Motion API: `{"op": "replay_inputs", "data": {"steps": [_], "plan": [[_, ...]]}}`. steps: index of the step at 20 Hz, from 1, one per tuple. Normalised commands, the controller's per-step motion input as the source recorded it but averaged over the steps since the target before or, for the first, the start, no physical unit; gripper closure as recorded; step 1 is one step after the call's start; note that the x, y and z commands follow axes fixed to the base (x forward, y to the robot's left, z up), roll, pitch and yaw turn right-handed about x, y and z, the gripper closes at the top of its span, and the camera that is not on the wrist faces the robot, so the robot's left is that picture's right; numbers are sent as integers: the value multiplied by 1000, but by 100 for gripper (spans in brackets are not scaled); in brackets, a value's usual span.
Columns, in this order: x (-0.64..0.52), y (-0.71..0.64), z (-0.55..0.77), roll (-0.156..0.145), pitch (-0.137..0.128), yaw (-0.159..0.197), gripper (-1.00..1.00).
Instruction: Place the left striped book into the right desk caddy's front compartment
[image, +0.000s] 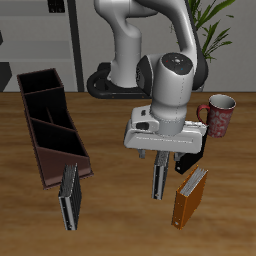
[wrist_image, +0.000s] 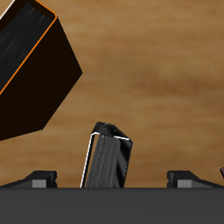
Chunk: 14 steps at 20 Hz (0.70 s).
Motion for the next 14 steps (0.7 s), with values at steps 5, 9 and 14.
{"op": "replay_inputs", "data": {"steps": [5, 9, 14], "plan": [[74, 22, -173, 11, 28, 21, -100], [35, 87, -238, 24, 44, 13, 100], [4, -47, 33, 0, -2, 1, 100]]}}
